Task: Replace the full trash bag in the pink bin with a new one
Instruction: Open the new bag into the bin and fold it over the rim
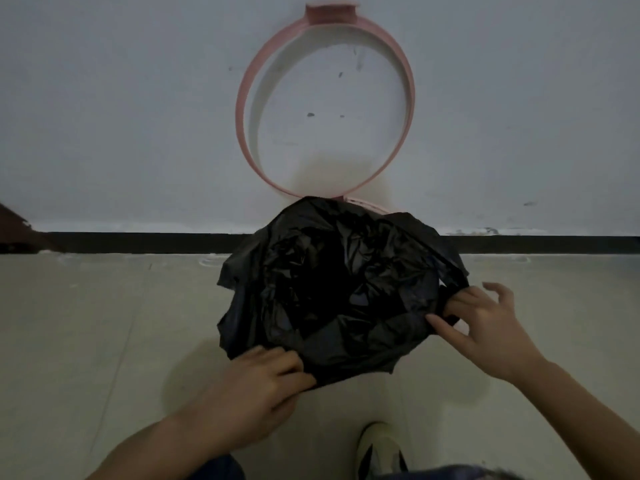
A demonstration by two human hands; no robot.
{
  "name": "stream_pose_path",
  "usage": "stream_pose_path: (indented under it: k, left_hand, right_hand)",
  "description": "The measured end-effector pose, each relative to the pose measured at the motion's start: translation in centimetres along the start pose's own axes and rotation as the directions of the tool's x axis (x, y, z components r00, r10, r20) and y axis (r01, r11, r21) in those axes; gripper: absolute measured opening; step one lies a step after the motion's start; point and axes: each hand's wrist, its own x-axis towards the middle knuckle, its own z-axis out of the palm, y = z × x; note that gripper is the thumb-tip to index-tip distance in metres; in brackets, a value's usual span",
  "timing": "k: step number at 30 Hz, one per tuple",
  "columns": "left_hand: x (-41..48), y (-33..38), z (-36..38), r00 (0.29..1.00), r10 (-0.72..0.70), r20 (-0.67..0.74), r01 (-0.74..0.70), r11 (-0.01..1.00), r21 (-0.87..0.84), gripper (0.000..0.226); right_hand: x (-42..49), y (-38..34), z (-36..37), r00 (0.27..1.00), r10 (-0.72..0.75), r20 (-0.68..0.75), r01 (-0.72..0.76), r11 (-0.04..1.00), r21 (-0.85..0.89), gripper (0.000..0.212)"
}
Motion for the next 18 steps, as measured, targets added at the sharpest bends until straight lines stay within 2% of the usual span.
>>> stream_pose_path:
  k: [3,5,6,7,8,9,10,12,13,14,15,16,18]
  left_hand:
    - [-1.5,-1.8,3.0,0.996,-0.088,-0.011,0.087,0.994,-0.064,0.032]
    - [-1.6,-2.4,3.5,0.978,-0.206,-0.027,0.191,0.944,-0.270,0.033]
    - [-1.3,-2.3,3.3,0.959,-0.283,-0.023,0.249,0.878,-0.409,0.036]
    - [-0.9,-2.4,3.0,0.928,-0.371,-0.004,0.305,0.767,-0.564,0.044]
    - [-0.3,-2.4,2.7,0.880,-0.470,0.063,0.373,0.604,-0.705,0.053]
    - [0.2,-2.6,2.3,0.827,-0.548,0.126,0.400,0.414,-0.818,0.055]
    - [0.7,-3.2,2.2,0.769,-0.617,0.167,0.377,0.228,-0.898,0.045]
    - [1.5,-4.6,1.5,0.672,-0.679,0.295,0.300,-0.114,-0.947,0.028]
    - [1.7,-5.3,1.1,0.653,-0.668,0.357,0.271,-0.234,-0.934,0.028]
    - [1.8,-5.9,0.7,0.639,-0.653,0.406,0.271,-0.303,-0.914,0.031]
    - [1.9,-6.6,0.4,0.625,-0.648,0.435,0.291,-0.323,-0.900,0.035]
    - [2.1,-7.2,-0.1,0.605,-0.657,0.449,0.335,-0.302,-0.893,0.034]
    - [2.8,-8.2,-1.0,0.547,-0.701,0.458,0.460,-0.206,-0.864,0.032]
  right_hand:
    - [0.0,0.1,1.1,0.996,0.093,0.015,-0.094,0.977,0.192,0.048]
    - [0.1,-0.2,2.1,0.987,0.158,0.039,-0.161,0.914,0.372,0.059]
    - [0.1,-0.4,2.6,0.969,0.238,0.061,-0.235,0.821,0.520,0.066]
    - [0.3,-0.7,2.9,0.934,0.339,0.112,-0.325,0.677,0.660,0.068]
    - [0.6,-1.0,3.1,0.886,0.418,0.200,-0.412,0.514,0.752,0.060]
    - [1.0,-1.3,3.3,0.839,0.456,0.298,-0.483,0.371,0.793,0.049]
    - [1.5,-1.4,3.5,0.802,0.471,0.368,-0.530,0.277,0.801,0.040]
    - [2.6,-1.3,3.5,0.755,0.477,0.450,-0.583,0.174,0.794,0.033]
    - [3.1,-1.1,3.4,0.744,0.474,0.472,-0.591,0.137,0.795,0.032]
    - [3.5,-0.8,3.3,0.737,0.474,0.482,-0.597,0.122,0.793,0.031]
    - [4.0,-0.5,3.1,0.731,0.472,0.493,-0.605,0.113,0.788,0.030]
    - [4.5,-0.2,3.0,0.722,0.470,0.508,-0.623,0.120,0.773,0.028]
    - [5.5,0.3,2.4,0.709,0.461,0.534,-0.647,0.123,0.753,0.023]
